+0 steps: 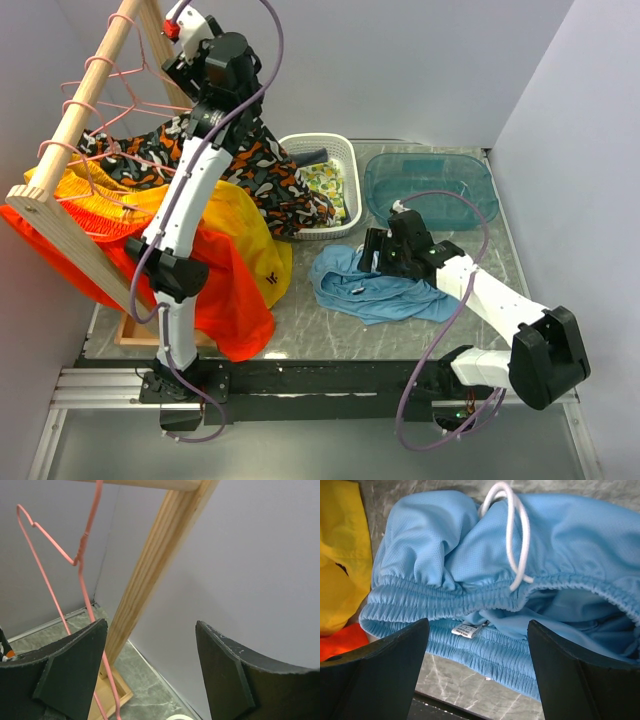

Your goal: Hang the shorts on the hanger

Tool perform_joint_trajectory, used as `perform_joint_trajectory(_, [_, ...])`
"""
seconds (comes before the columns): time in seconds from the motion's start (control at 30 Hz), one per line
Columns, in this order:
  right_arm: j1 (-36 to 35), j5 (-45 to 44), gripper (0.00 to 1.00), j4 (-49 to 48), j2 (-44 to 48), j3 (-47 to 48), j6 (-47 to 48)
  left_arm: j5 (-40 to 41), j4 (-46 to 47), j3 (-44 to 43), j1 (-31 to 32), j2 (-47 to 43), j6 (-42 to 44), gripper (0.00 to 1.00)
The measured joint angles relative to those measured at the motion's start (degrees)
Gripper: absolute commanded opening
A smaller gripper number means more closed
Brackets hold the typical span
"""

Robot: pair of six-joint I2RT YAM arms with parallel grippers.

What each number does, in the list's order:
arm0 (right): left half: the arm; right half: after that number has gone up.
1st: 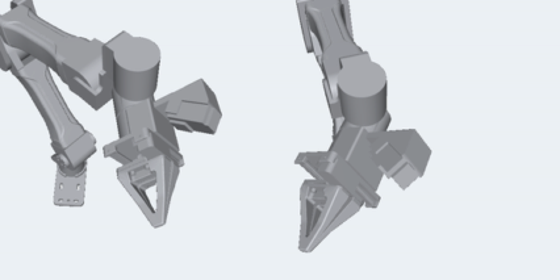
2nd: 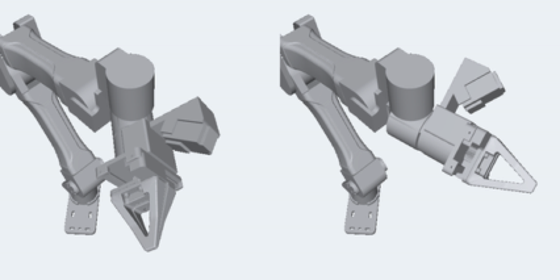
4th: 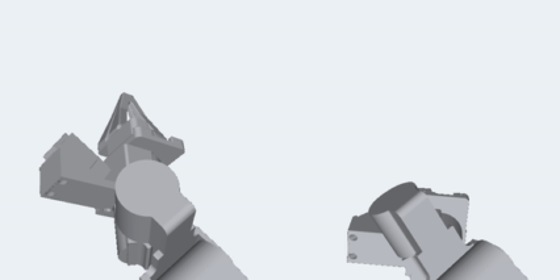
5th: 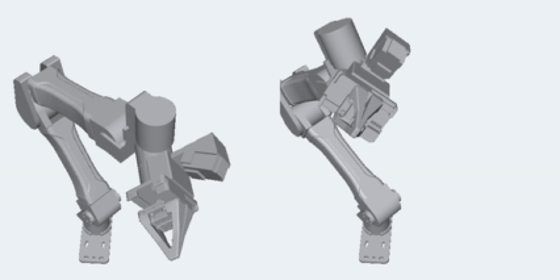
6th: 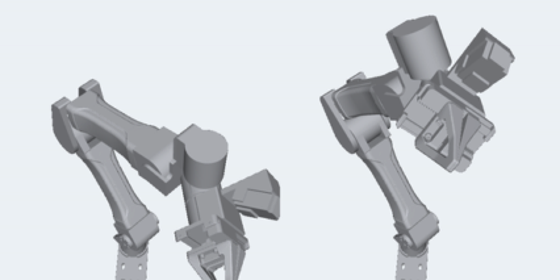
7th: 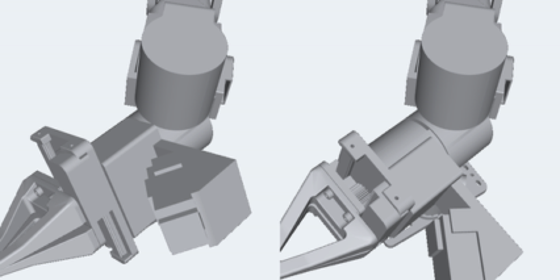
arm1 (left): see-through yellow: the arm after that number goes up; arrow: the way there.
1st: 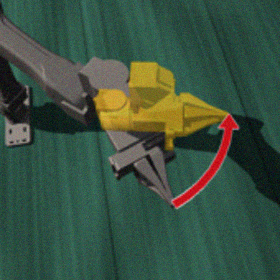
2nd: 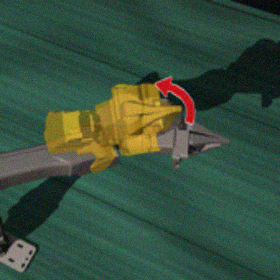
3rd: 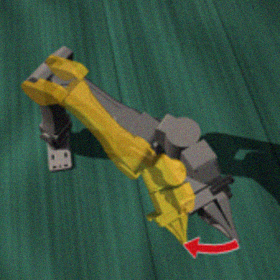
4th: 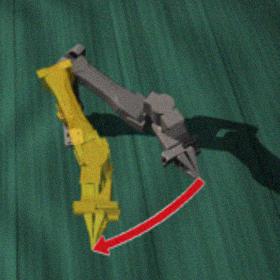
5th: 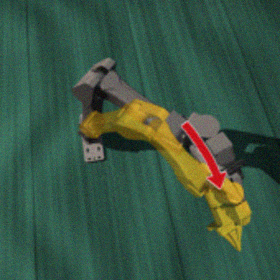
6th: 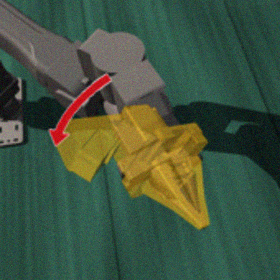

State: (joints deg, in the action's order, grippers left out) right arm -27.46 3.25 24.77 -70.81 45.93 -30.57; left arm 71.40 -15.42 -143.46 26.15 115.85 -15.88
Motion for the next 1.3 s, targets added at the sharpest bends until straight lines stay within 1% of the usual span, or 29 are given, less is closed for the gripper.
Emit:
perform_joint_trajectory(0.13, [-0.59, 0.22, 0.87, 0.04, -0.61, 0.39, 0.2, -1.09, -3.87, 0.07, -1.53, -0.2, -3.56, 0.75])
perform_joint_trajectory(0.4, [-1.29, 0.22, 0.87, 0.07, -1.77, 1.46, 0.42, -1.27, -7.02, 2.6, -2.78, -1.84, -7.13, 0.75])
perform_joint_trajectory(0.57, [-1.95, 0.22, 0.87, 0.11, -2.86, 1.86, 0.46, -3.21, -10.08, 2.6, -4.04, -2.62, -10.56, 0.74])
perform_joint_trajectory(0.87, [-2.47, -0.11, 0.87, 0.46, -4.63, 2.56, 0.61, -4.24, -12.72, 3.96, -5.53, -3.48, -13.53, 0.73])
perform_joint_trajectory(1.3, [-3.17, -0.63, 0.87, 0.94, -5.44, 3.67, 1.36, -9.29, -16.15, 4.26, -8.79, -3.5, -18.29, 0.7])
